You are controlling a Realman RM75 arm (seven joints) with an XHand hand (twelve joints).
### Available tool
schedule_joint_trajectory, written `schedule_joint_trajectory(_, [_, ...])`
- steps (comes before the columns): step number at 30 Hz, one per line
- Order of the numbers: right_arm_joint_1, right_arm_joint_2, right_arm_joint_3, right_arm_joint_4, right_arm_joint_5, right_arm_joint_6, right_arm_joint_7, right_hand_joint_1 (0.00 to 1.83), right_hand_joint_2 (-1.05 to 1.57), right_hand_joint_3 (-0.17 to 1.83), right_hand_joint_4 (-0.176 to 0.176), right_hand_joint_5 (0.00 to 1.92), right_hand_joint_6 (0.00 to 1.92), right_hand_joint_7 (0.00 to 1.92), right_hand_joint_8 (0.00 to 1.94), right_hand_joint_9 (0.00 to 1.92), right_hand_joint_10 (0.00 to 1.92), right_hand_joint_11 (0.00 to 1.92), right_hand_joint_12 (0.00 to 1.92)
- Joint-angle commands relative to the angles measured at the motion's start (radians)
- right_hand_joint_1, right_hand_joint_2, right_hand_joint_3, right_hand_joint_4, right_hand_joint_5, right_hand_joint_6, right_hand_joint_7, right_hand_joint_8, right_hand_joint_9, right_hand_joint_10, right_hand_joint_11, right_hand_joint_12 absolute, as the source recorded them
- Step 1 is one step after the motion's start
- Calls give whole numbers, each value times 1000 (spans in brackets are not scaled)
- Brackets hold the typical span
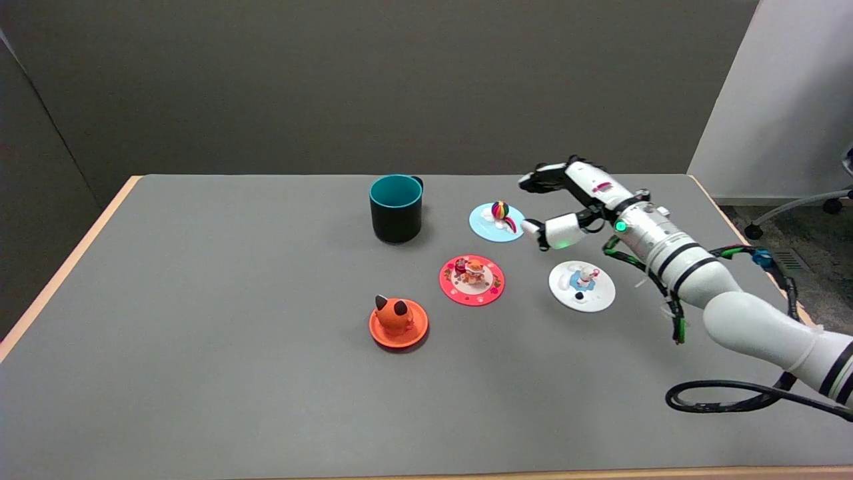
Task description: Pick up the white cup lid.
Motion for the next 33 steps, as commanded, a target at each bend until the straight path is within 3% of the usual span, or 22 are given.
schedule_joint_trajectory(1, [-135,18,187,57,111,-111,-133,741,453,969,-126,623,214,656,194,600,201,471,324])
schedule_joint_trajectory(8, [-430,-30,485,-55,105,-143,-163,770,437,963,-127,640,216,711,181,646,200,487,402])
schedule_joint_trajectory(15, [-617,-130,676,-203,104,-152,-226,789,468,940,-134,695,226,760,188,683,205,504,429])
schedule_joint_trajectory(26, [-670,-164,616,-275,104,-136,-264,810,505,920,-146,737,256,817,202,703,209,513,459])
schedule_joint_trajectory(33, [-578,-105,536,-244,103,-144,-342,814,456,950,-148,679,222,729,192,665,210,506,462])
